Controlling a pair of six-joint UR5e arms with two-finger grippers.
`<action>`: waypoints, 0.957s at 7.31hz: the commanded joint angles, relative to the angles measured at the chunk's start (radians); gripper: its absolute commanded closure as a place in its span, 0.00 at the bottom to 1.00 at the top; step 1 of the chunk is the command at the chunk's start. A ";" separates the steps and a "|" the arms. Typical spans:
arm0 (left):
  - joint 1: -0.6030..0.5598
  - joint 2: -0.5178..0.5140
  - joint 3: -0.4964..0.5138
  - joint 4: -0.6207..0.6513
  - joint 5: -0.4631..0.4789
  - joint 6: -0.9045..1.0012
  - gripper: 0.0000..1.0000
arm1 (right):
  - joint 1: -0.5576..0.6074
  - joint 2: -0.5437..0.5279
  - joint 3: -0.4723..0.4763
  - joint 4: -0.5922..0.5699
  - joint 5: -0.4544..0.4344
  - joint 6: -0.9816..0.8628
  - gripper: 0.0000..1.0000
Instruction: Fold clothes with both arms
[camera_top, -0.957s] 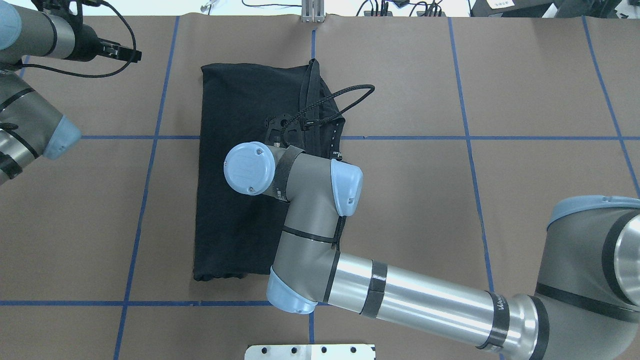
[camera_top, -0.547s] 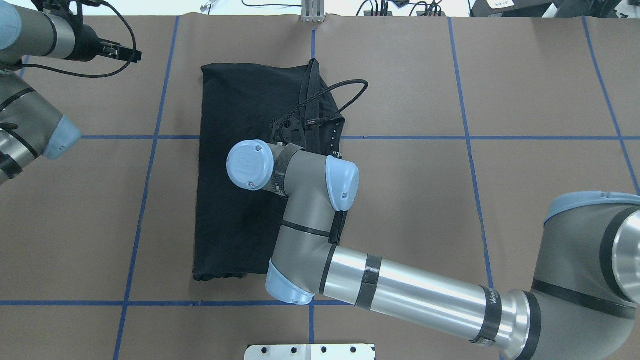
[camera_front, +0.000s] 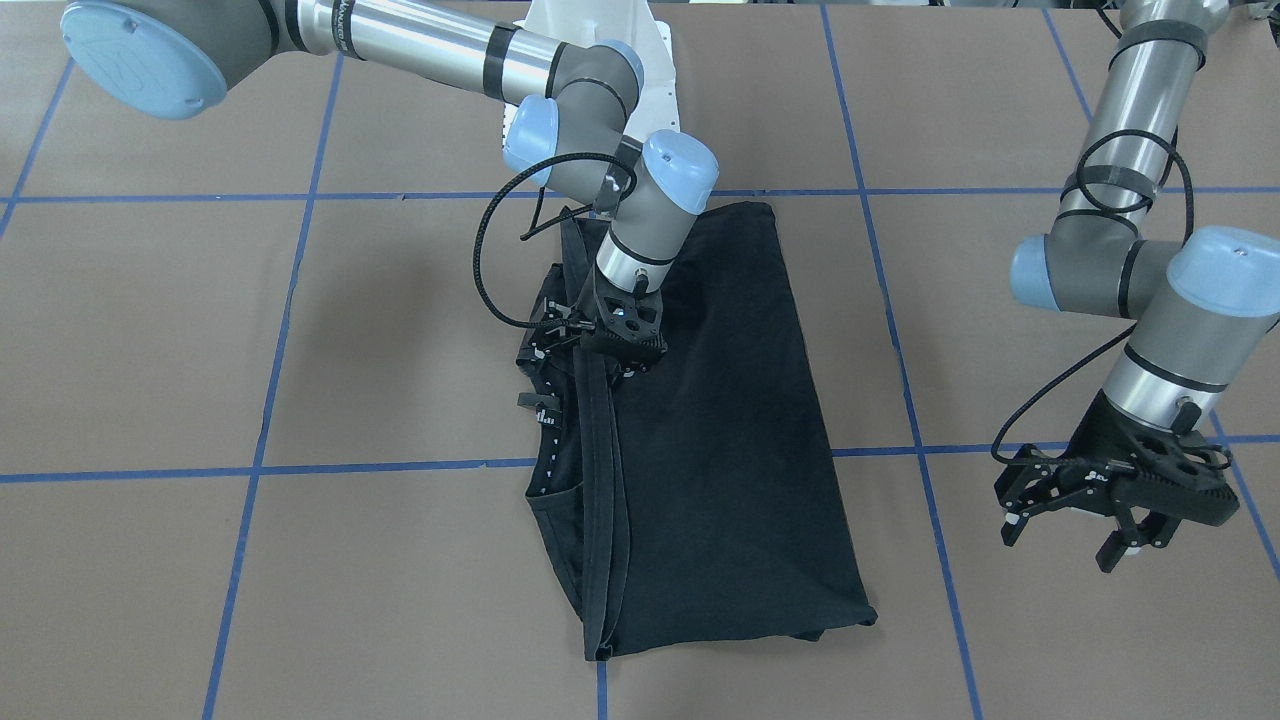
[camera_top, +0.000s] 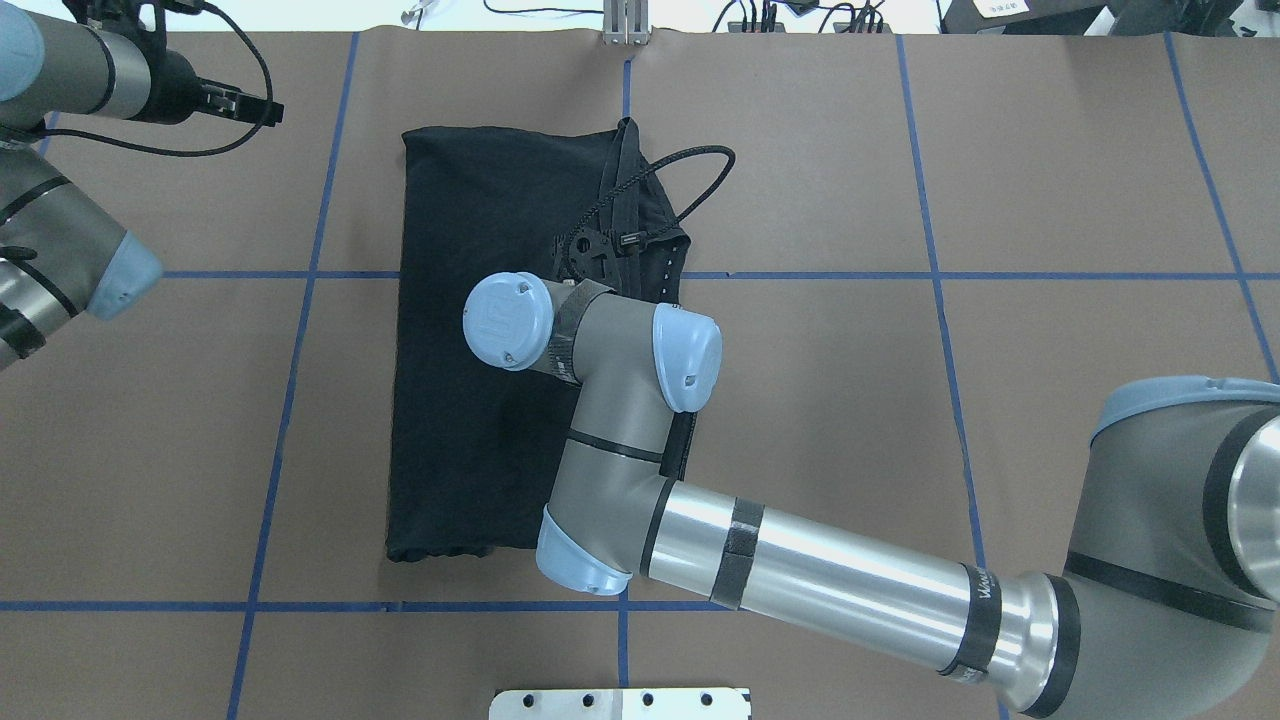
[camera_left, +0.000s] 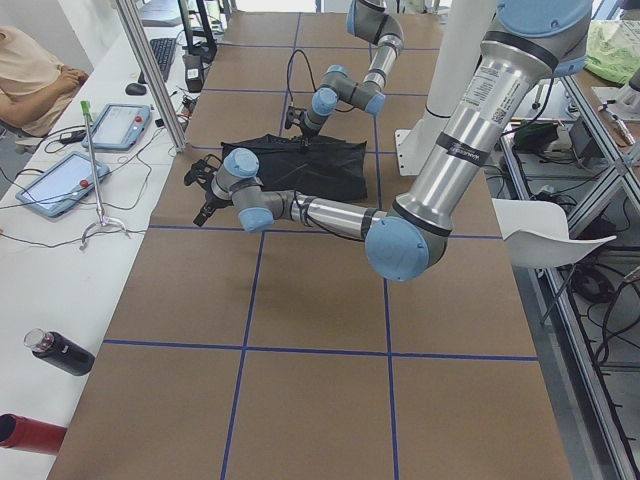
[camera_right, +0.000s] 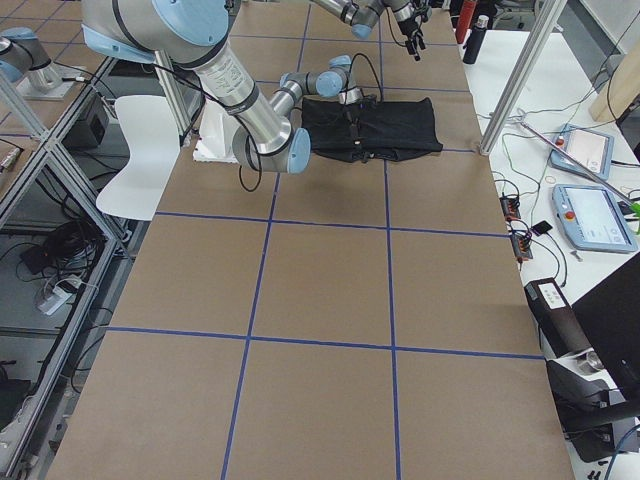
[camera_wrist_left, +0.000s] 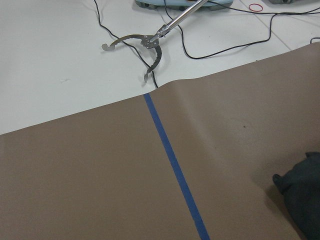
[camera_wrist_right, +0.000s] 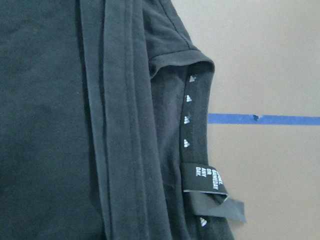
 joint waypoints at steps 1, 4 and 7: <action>-0.001 0.000 0.000 0.000 0.001 0.000 0.00 | 0.009 0.001 0.002 -0.066 0.003 -0.045 0.00; -0.001 0.000 0.000 0.000 0.000 0.000 0.00 | 0.046 -0.051 0.106 -0.215 0.015 -0.129 0.00; 0.001 0.000 0.002 0.000 0.000 0.002 0.00 | 0.046 -0.216 0.292 -0.215 0.014 -0.134 0.00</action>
